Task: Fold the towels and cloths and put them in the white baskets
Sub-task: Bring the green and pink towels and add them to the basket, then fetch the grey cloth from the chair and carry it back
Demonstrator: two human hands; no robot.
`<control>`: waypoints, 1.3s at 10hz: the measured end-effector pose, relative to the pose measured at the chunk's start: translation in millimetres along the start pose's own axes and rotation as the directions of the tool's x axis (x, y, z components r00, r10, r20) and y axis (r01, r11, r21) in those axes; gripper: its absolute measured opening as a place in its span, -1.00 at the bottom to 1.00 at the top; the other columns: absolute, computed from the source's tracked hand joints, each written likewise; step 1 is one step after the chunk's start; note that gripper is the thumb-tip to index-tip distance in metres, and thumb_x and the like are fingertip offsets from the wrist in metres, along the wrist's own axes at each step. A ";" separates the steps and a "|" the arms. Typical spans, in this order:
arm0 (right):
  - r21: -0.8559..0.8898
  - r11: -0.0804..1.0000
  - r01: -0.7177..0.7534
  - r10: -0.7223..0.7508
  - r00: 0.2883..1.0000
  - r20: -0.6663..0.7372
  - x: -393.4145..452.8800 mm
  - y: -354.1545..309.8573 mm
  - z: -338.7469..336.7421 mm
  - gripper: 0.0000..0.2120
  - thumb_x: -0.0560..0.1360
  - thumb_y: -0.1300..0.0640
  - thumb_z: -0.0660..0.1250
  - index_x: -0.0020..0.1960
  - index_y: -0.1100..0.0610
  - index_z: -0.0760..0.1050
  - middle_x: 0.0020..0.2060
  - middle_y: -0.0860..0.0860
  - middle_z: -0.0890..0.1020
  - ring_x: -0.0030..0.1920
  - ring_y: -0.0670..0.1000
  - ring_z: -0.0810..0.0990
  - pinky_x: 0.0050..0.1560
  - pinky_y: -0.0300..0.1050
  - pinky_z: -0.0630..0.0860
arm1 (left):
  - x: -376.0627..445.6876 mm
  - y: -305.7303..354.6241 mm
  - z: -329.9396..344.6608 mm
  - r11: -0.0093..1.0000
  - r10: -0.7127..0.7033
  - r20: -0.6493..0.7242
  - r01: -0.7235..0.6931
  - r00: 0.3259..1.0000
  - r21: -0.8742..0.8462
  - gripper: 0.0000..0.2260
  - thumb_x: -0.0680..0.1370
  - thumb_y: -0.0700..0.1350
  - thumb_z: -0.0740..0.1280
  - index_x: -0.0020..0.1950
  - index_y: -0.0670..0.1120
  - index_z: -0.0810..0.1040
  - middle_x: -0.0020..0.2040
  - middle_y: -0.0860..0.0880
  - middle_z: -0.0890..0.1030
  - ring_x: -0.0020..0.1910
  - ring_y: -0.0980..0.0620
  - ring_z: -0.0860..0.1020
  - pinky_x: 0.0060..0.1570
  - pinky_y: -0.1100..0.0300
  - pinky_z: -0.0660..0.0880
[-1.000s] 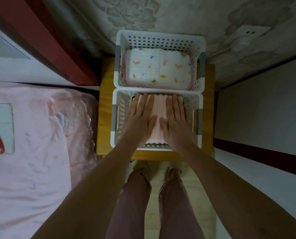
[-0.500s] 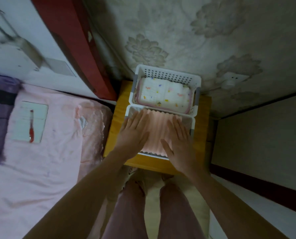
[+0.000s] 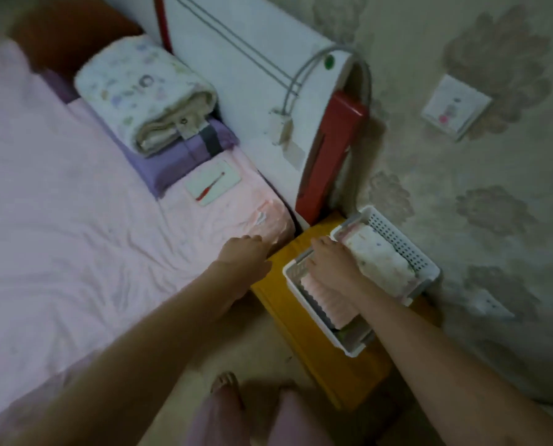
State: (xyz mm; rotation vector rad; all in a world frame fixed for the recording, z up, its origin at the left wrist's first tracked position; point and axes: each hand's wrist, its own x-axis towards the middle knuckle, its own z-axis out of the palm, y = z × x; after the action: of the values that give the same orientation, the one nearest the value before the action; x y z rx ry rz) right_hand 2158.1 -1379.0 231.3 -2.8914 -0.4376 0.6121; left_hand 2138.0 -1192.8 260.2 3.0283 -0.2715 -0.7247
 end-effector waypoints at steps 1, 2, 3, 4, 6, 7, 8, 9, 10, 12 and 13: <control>-0.010 0.990 0.143 -0.142 0.989 0.050 4.6 -67.7 -20.3 -0.72 0.61 0.05 0.17 0.28 0.13 0.36 0.24 0.12 0.50 0.15 0.15 0.52 0.09 0.00 0.48 | -54.2 -41.1 -11.7 0.986 -0.139 0.031 0.141 0.990 -0.085 -0.62 0.63 0.08 0.19 0.39 -0.05 0.42 0.25 -0.07 0.55 0.16 -0.07 0.54 0.12 0.09 0.50; -0.084 0.947 0.311 -0.307 0.950 0.061 -4.0 -150.1 -26.7 -0.69 0.62 0.05 0.16 0.34 0.09 0.34 0.27 0.08 0.49 0.15 0.11 0.53 0.02 -0.08 0.43 | -119.5 -91.1 -14.0 0.947 -0.274 0.053 0.279 0.960 -0.160 -0.57 0.64 0.10 0.15 0.45 -0.07 0.35 0.36 -0.07 0.48 0.28 -0.09 0.48 0.21 0.05 0.46; -0.173 0.864 0.473 -0.459 0.881 0.117 -22.2 -242.5 -22.3 -0.67 0.63 0.02 0.15 0.35 0.10 0.34 0.28 0.08 0.50 0.16 0.11 0.53 0.05 -0.08 0.44 | -199.0 -141.7 -0.6 0.882 -0.421 0.073 0.427 0.904 -0.201 -0.57 0.65 0.12 0.12 0.46 -0.05 0.33 0.38 -0.06 0.46 0.31 -0.09 0.45 0.20 0.04 0.41; -0.213 0.749 0.627 -0.585 0.777 0.231 -55.1 -345.4 -6.6 -0.65 0.62 0.03 0.13 0.35 0.14 0.34 0.29 0.12 0.49 0.19 0.16 0.51 0.07 -0.03 0.42 | -294.8 -191.8 30.6 0.780 -0.566 0.093 0.569 0.819 -0.260 -0.59 0.64 0.12 0.12 0.42 -0.03 0.36 0.33 -0.05 0.49 0.26 -0.09 0.48 0.17 0.03 0.42; -0.205 0.535 0.820 -0.738 0.571 0.359 -160.5 -544.2 67.0 -0.61 0.61 0.03 0.15 0.38 0.16 0.32 0.29 0.11 0.48 0.22 0.13 0.48 0.06 -0.02 0.43 | -507.1 -265.9 115.2 0.578 -0.760 0.113 0.746 0.640 -0.331 -0.62 0.64 0.11 0.13 0.40 -0.01 0.39 0.28 -0.02 0.52 0.25 -0.07 0.49 0.14 0.05 0.45; -0.172 0.428 0.887 -0.784 0.459 0.418 -221.4 -632.9 111.6 -0.58 0.61 0.02 0.16 0.41 0.14 0.30 0.31 0.10 0.47 0.26 0.12 0.46 0.11 -0.02 0.43 | -611.3 -294.0 159.3 0.455 -0.836 0.144 0.817 0.529 -0.355 -0.63 0.64 0.09 0.13 0.38 -0.03 0.41 0.29 -0.05 0.52 0.25 -0.09 0.50 0.16 0.06 0.44; -0.153 0.322 0.934 -0.784 0.354 0.510 -281.8 -711.0 148.5 -0.56 0.61 0.03 0.16 0.45 0.13 0.27 0.32 0.09 0.48 0.28 0.11 0.46 0.07 -0.06 0.40 | -702.4 -313.1 202.0 0.335 -0.877 0.203 0.856 0.436 -0.393 -0.67 0.63 0.05 0.13 0.30 -0.07 0.46 0.23 -0.08 0.56 0.16 -0.10 0.53 0.06 0.03 0.48; -0.120 0.222 0.968 -0.791 0.251 0.557 -330.5 -794.4 190.1 -0.55 0.61 0.03 0.18 0.46 0.15 0.27 0.33 0.11 0.48 0.30 0.12 0.45 0.14 -0.04 0.42 | -783.0 -330.7 246.9 0.181 -0.916 0.247 0.875 0.316 -0.448 -0.69 0.62 0.05 0.14 0.26 -0.04 0.48 0.20 -0.07 0.58 0.10 -0.11 0.56 -0.12 0.09 0.44; -0.089 0.095 0.991 -0.785 0.130 0.606 -385.4 -878.1 235.4 -0.54 0.60 0.01 0.19 0.44 0.16 0.29 0.32 0.13 0.48 0.29 0.14 0.46 0.22 0.02 0.44 | -863.3 -344.6 285.3 0.054 -0.924 0.317 0.891 0.216 -0.451 -0.73 0.61 0.04 0.17 0.26 0.00 0.47 0.22 -0.05 0.55 0.12 -0.11 0.55 -0.11 0.08 0.45; 0.003 -0.115 0.993 -0.748 -0.088 0.658 -506.4 -1049.1 326.9 -0.62 0.61 0.05 0.21 0.38 0.18 0.37 0.28 0.17 0.51 0.27 0.19 0.48 0.27 0.04 0.42 | -1029.3 -404.4 356.4 -0.284 -0.877 0.476 0.871 -0.067 -0.401 -0.63 0.63 0.08 0.15 0.38 -0.03 0.43 0.31 -0.05 0.51 0.26 -0.08 0.49 0.14 0.02 0.46; 0.027 -0.227 0.973 -0.720 -0.187 0.669 -561.6 -1130.8 363.0 -0.61 0.60 0.03 0.23 0.37 0.17 0.39 0.27 0.16 0.52 0.24 0.18 0.50 0.25 0.04 0.45 | -1094.6 -427.8 385.3 -0.383 -0.847 0.514 0.830 -0.139 -0.406 -0.63 0.63 0.07 0.13 0.37 -0.05 0.45 0.29 -0.07 0.53 0.22 -0.09 0.50 0.11 0.02 0.48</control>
State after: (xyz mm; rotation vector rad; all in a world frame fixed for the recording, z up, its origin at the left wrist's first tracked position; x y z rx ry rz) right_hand 1232.8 -453.6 346.9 -1.4217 -2.9156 0.8276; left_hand 1074.4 -573.7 382.7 1.7165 2.1718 -0.4369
